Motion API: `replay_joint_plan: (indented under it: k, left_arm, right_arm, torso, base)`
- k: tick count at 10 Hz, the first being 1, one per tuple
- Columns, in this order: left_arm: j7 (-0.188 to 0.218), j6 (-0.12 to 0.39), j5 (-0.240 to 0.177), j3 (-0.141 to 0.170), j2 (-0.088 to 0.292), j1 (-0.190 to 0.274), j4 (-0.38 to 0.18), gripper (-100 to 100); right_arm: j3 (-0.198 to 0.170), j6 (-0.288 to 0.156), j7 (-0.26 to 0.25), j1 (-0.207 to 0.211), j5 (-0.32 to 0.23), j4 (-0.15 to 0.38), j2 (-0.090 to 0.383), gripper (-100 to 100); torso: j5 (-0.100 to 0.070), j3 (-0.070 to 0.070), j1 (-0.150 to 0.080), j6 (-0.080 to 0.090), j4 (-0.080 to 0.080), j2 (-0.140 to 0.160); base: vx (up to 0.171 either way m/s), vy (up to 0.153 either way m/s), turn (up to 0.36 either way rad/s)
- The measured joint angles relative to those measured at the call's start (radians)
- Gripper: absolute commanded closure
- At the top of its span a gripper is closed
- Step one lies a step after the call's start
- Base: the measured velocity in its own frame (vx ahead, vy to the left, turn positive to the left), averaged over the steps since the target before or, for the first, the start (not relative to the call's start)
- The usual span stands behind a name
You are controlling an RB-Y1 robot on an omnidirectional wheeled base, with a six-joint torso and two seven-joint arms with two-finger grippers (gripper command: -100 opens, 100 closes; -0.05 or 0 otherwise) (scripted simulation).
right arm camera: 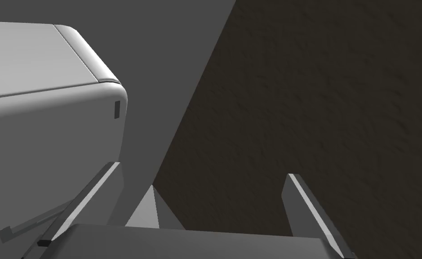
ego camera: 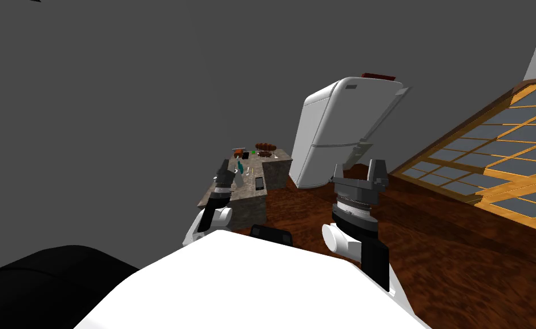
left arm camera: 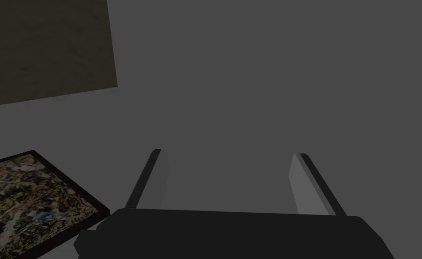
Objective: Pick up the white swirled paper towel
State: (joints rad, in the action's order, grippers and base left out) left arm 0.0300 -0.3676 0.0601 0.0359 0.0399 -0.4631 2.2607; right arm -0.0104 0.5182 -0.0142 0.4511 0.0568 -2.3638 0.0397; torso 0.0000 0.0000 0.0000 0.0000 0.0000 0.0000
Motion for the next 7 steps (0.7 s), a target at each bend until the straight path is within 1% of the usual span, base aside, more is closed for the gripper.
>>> replay_joint_plan:
  k: [1,3,5,7]
  left_arm:
    - [-0.009,-0.004,0.011,0.003,0.015,-0.001,-0.013,-100]
    - [-0.033,-0.018,0.037,0.026,0.062,0.01,-0.069,-100]
    - [-0.07,-0.039,0.073,0.032,0.09,0.005,-0.122,-100]
    - [-0.105,-0.049,0.105,0.039,0.115,-0.001,-0.162,-100]
  right_arm:
    - [0.0,0.0,0.0,0.0,0.0,0.0,0.0,0]
    - [0.0,0.0,0.0,0.0,0.0,0.0,0.0,0]
    - [0.0,0.0,0.0,0.0,0.0,0.0,0.0,0]
    - [0.0,0.0,0.0,0.0,0.0,0.0,0.0,0]
  torso:
    - [0.0,0.0,0.001,0.0,0.0,0.001]
    - [0.001,0.002,0.002,0.0,0.001,0.004]
    - [0.001,0.002,0.003,0.0,0.001,0.004]
    - [0.001,0.003,0.003,0.0,0.001,0.005]
  base:
    - [-0.038,0.024,-0.064]
    - [-0.068,0.03,-0.07]
    - [-0.067,0.046,-0.069]
    - [-0.064,0.028,-0.05]
